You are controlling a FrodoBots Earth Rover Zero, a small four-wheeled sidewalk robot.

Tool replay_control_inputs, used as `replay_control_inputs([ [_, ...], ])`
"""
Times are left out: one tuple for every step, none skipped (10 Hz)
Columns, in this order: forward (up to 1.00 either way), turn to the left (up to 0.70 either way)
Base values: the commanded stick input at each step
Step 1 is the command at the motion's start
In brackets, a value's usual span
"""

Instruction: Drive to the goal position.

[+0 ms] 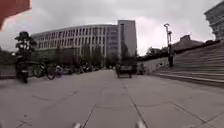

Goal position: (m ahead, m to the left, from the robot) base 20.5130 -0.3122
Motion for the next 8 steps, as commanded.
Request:
replay_control_inputs([
  [0.69, 0.0],
  [0.69, 0.0],
  [0.69, 0.0],
  [0.69, 0.0],
  [0.69, 0.0],
  [0.69, 0.0],
  [0.69, 0.0],
  [0.69, 0.0],
])
